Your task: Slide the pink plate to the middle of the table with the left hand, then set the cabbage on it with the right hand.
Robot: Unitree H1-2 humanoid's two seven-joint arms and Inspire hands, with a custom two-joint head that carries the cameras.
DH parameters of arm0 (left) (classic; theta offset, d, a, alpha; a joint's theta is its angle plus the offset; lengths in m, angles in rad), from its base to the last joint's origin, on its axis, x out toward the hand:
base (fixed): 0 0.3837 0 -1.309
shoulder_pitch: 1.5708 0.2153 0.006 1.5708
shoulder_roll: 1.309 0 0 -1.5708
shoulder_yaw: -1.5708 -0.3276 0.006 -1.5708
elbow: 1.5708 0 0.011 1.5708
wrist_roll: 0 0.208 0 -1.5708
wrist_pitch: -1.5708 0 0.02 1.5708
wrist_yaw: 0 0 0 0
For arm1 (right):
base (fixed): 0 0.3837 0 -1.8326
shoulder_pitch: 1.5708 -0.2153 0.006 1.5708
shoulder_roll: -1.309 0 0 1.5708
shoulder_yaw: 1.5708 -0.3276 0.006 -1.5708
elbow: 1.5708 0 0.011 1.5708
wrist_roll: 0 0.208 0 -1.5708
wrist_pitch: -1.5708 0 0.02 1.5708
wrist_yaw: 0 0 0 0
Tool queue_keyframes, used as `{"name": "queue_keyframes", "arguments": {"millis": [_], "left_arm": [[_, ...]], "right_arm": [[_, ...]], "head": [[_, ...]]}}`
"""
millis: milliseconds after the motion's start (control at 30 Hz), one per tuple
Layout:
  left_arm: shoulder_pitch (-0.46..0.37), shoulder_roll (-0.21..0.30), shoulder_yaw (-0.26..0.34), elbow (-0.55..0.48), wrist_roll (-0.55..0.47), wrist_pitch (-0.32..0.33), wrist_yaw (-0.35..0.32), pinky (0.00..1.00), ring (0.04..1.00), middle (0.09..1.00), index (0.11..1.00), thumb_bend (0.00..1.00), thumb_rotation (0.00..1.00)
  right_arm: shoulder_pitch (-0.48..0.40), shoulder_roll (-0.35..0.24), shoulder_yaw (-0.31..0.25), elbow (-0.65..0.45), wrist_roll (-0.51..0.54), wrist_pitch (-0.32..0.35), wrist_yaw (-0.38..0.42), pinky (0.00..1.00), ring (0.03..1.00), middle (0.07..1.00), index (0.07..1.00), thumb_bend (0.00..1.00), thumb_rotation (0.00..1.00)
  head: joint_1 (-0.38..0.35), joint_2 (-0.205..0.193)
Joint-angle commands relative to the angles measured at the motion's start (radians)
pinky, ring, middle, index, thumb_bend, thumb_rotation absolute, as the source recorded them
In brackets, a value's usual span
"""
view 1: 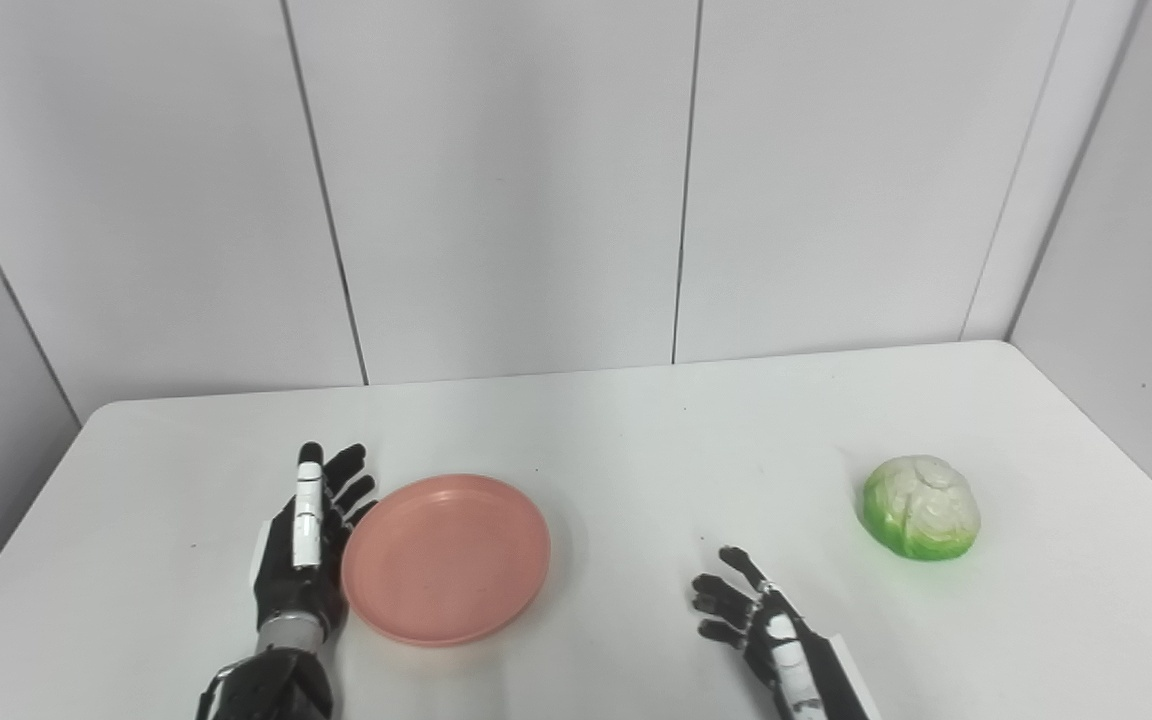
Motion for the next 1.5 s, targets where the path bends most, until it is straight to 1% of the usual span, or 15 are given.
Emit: {"name": "queue_keyframes", "arguments": {"millis": [0, 200, 300, 433, 600, 700, 767, 833, 1000, 1100, 1167, 1300, 1333, 1400, 1467], "left_arm": [[-0.018, 0.004, -0.003, -0.029, -0.006, 0.008, -0.01, 0.78, 0.852, 0.887, 0.711, 0.62, 0.95], [-0.016, -0.005, -0.006, -0.045, -0.011, 0.026, -0.012, 0.78, 0.863, 0.907, 0.706, 0.62, 0.97], [-0.02, -0.012, -0.005, -0.062, -0.015, 0.05, -0.009, 0.77, 0.867, 0.9, 0.708, 0.63, 0.97], [-0.027, -0.013, -0.001, -0.068, -0.02, 0.059, -0.015, 0.77, 0.868, 0.9, 0.726, 0.63, 0.97], [-0.036, -0.023, 0.009, -0.069, -0.041, 0.08, -0.006, 0.75, 0.853, 0.885, 0.72, 0.65, 0.98], [-0.034, -0.035, 0.015, -0.078, -0.051, 0.094, 0.002, 0.76, 0.855, 0.88, 0.715, 0.64, 0.98], [-0.029, -0.043, 0.015, -0.089, -0.056, 0.105, 0.006, 0.76, 0.851, 0.867, 0.71, 0.64, 0.98], [-0.021, -0.053, 0.015, -0.107, -0.057, 0.124, 0.009, 0.77, 0.853, 0.866, 0.71, 0.64, 0.97], [-0.015, -0.063, 0.01, -0.109, -0.05, 0.129, 0.005, 0.75, 0.849, 0.881, 0.711, 0.63, 0.97], [-0.019, -0.068, 0.009, -0.095, -0.046, 0.125, 0.011, 0.75, 0.84, 0.866, 0.708, 0.62, 0.96], [-0.022, -0.068, 0.007, -0.086, -0.043, 0.122, 0.011, 0.77, 0.836, 0.854, 0.712, 0.61, 0.96], [-0.021, -0.072, 0.001, -0.08, -0.036, 0.129, 0.011, 0.77, 0.832, 0.851, 0.716, 0.62, 0.97], [-0.021, -0.072, 0.0, -0.079, -0.035, 0.13, 0.011, 0.77, 0.833, 0.852, 0.713, 0.62, 0.97], [-0.021, -0.074, 0.002, -0.077, -0.039, 0.132, 0.011, 0.77, 0.835, 0.856, 0.71, 0.62, 0.98], [-0.021, -0.074, 0.004, -0.077, -0.044, 0.135, 0.009, 0.77, 0.836, 0.856, 0.71, 0.61, 0.97]], "right_arm": [[0.072, 0.052, 0.02, -0.029, -0.011, 0.017, -0.01, 0.79, 0.812, 0.798, 0.9, 0.87, 1.0], [0.061, 0.065, 0.049, -0.046, -0.034, 0.039, -0.041, 0.79, 0.809, 0.787, 0.903, 0.86, 1.0], [0.055, 0.067, 0.062, -0.051, -0.042, 0.05, -0.053, 0.8, 0.82, 0.792, 0.906, 0.86, 1.0], [0.05, 0.071, 0.074, -0.056, -0.051, 0.066, -0.068, 0.81, 0.826, 0.799, 0.906, 0.86, 1.0], [0.05, 0.068, 0.077, -0.061, -0.056, 0.067, -0.076, 0.8, 0.821, 0.801, 0.907, 0.86, 1.0], [0.05, 0.061, 0.076, -0.06, -0.055, 0.045, -0.073, 0.79, 0.821, 0.806, 0.913, 0.88, 1.0], [0.049, 0.047, 0.076, -0.059, -0.079, 0.014, -0.076, 0.77, 0.823, 0.817, 0.92, 0.91, 1.0], [0.047, 0.034, 0.071, -0.07, -0.132, -0.021, -0.094, 0.72, 0.82, 0.832, 0.916, 0.91, 1.0], [0.04, 0.022, 0.042, -0.158, -0.221, -0.029, -0.124, 0.7, 0.826, 0.878, 0.9, 0.86, 1.0], [0.011, 0.014, 0.002, -0.221, -0.245, -0.004, -0.132, 0.67, 0.818, 0.913, 0.867, 0.9, 0.99], [-0.01, 0.004, -0.02, -0.251, -0.258, 0.017, -0.125, 0.69, 0.826, 0.929, 0.867, 0.93, 1.0], [-0.098, -0.07, -0.073, -0.321, -0.36, 0.082, -0.085, 0.68, 0.832, 0.938, 0.915, 0.9, 0.99], [-0.128, -0.093, -0.091, -0.331, -0.389, 0.107, -0.073, 0.69, 0.838, 0.936, 0.922, 0.91, 0.97], [-0.178, -0.145, -0.118, -0.342, -0.444, 0.147, -0.049, 0.66, 0.822, 0.912, 0.916, 0.96, 0.96], [-0.218, -0.194, -0.135, -0.347, -0.509, 0.175, -0.031, 0.67, 0.811, 0.889, 0.9, 0.98, 0.93]], "head": [[-0.016, 0.008], [-0.061, 0.028], [-0.08, 0.034], [-0.088, 0.037], [-0.094, 0.039], [-0.09, 0.039], [-0.086, 0.039], [-0.083, 0.041], [-0.095, 0.044], [-0.096, 0.043], [-0.096, 0.043], [-0.098, 0.04], [-0.093, 0.038], [-0.091, 0.038], [-0.092, 0.037]]}}
